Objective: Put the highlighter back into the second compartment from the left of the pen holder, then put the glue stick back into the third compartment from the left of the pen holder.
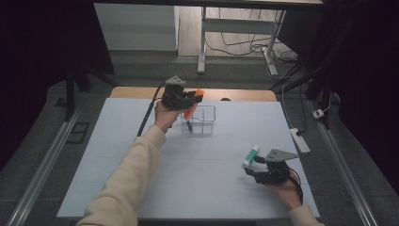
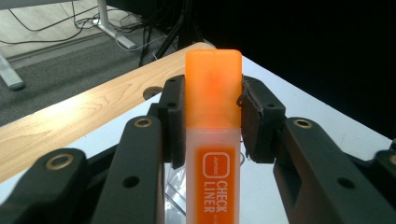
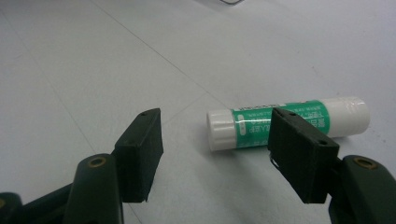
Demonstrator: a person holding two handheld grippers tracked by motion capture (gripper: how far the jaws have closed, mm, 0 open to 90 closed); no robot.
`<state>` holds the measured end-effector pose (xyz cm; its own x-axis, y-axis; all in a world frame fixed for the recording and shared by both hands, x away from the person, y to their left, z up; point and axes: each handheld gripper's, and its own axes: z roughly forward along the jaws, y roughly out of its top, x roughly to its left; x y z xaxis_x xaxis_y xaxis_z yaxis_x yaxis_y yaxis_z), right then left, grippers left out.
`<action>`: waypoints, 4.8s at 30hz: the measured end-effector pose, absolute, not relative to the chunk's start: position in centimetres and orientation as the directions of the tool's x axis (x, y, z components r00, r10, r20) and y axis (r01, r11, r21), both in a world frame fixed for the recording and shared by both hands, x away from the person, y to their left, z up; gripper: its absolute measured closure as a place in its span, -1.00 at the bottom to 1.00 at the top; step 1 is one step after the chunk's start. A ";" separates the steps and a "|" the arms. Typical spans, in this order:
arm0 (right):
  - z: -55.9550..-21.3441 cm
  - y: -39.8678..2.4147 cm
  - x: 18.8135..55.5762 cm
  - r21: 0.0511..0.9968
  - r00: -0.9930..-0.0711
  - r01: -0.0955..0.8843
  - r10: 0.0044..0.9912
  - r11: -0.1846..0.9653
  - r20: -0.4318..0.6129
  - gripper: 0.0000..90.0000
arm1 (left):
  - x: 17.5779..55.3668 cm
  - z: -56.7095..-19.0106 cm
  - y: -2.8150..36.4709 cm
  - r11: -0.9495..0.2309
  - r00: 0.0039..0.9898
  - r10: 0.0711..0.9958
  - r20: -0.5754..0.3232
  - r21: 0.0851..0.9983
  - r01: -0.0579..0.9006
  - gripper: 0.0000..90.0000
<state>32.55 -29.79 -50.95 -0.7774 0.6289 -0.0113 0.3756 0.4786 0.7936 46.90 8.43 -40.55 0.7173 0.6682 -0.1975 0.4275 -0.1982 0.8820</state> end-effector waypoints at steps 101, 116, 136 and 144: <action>-50.5 -30.8 32.5 0.817 -0.755 0.399 0.654 0.416 0.036 -0.22 | 30.9 -46.6 19.0 -0.318 0.714 0.690 -0.114 0.839 0.442 -0.10; -50.6 -30.7 32.4 0.810 -0.752 0.397 0.659 0.432 0.017 -0.22 | 26.9 -49.0 22.1 -0.287 0.668 0.729 -0.149 0.820 0.496 -0.12; -49.7 -30.7 32.7 0.794 -0.708 0.420 0.706 0.440 -0.016 -0.21 | 26.3 -50.4 22.6 -0.331 0.647 0.755 -0.106 0.790 0.516 -0.17; -49.2 -30.5 32.9 0.781 -0.678 0.445 0.734 0.439 -0.027 -0.22 | 26.4 -50.7 22.4 -0.349 0.650 0.753 -0.099 0.778 0.522 -0.19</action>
<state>32.91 -30.49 -49.21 -0.6782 0.7344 -0.0269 0.4445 0.4392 0.7807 26.41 22.43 -50.70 0.6503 0.7533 -0.0987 0.5220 -0.3486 0.7785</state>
